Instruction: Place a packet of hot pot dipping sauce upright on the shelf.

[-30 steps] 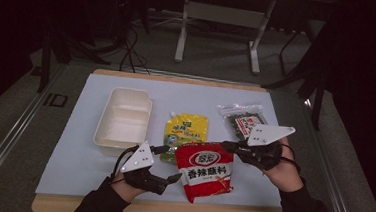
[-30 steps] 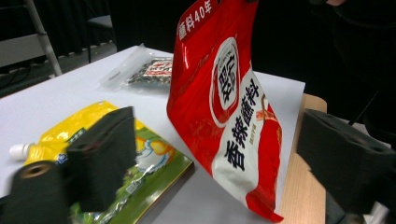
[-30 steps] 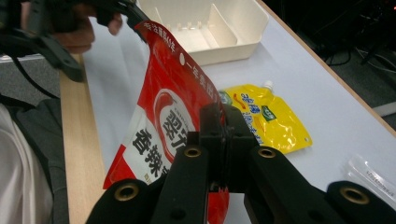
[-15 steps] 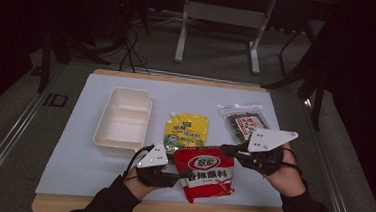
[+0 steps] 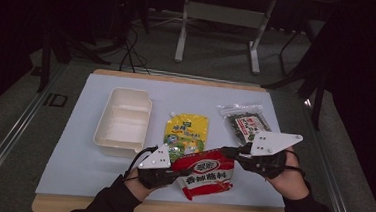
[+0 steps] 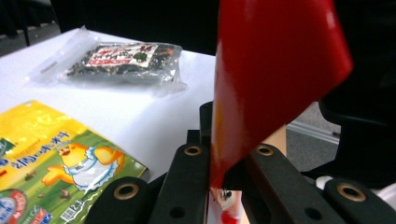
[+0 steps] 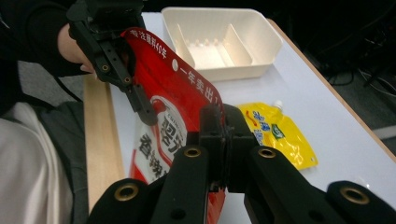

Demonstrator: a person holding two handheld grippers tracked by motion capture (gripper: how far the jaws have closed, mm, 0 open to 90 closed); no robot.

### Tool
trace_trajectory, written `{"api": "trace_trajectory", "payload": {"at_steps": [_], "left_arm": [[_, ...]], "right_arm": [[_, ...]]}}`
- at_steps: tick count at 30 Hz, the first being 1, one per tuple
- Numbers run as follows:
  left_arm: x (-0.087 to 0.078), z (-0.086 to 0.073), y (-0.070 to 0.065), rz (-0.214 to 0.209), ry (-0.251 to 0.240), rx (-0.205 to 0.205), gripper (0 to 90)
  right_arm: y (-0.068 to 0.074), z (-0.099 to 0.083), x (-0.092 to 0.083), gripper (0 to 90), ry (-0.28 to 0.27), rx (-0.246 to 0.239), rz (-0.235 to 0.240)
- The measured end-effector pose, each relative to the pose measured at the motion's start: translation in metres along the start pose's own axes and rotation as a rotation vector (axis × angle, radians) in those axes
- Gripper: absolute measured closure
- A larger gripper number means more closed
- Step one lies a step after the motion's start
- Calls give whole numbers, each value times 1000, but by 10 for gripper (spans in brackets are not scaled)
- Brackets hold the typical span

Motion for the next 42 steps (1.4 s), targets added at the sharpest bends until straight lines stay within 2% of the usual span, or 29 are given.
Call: {"api": "trace_trajectory", "payload": {"at_steps": [3,6,9,10,11,13,14,16,17,18,23,25,26,28,31,34,38,40,42], "left_arm": [[-6,6,-2,1,3,13,900],[-12,10,-1,23,8,33,900],[-17,13,-1,27,9,50,900],[-18,14,-1,11,9,47,900],[-19,15,-2,17,3,59,900],[-21,18,-2,10,-7,62,900],[-22,19,-2,18,-15,63,900],[-25,22,0,14,-30,56,900],[-26,24,1,24,-41,56,900],[-28,25,2,15,-48,44,900],[-33,31,3,32,-79,42,900],[-33,33,3,27,-87,38,900],[-33,33,4,32,-87,38,900],[-32,34,4,38,-82,39,900],[-31,32,7,44,-70,26,900],[-30,30,11,51,-69,12,900],[-32,30,15,49,-72,10,900],[-32,30,15,64,-93,18,900],[-34,31,17,62,-105,5,834]], "right_arm": [[2,3,-4,886,-16,-6,7],[3,4,-5,876,-33,-8,12],[1,2,-3,795,-55,2,14],[0,1,-1,751,-63,8,18],[-1,0,1,699,-60,18,29],[-2,-3,6,651,-46,32,19],[-3,-4,8,620,-42,41,43],[-5,-8,13,615,-46,59,65],[-5,-10,17,602,-32,63,69],[-6,-13,20,599,-23,69,66],[-13,-28,33,627,-18,116,130],[-13,-31,38,695,-14,124,153],[-13,-32,40,699,-7,118,158],[-12,-33,43,802,8,119,179],[-11,-32,47,895,37,108,202],[-9,-32,50,900,60,104,192],[-8,-30,50,900,48,96,178],[-7,-28,49,900,42,90,174],[-8,-26,46,900,38,87,176]]}}
Point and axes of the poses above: each handheld gripper's, and its own axes: x roughly forward along the jaws, z roughly out of its top, y roughly to its left, the point moved 1 cm from there along x, roughly forward along the jaws, and after that the axes turned 6 degrees about z, right-handed, at the moved point
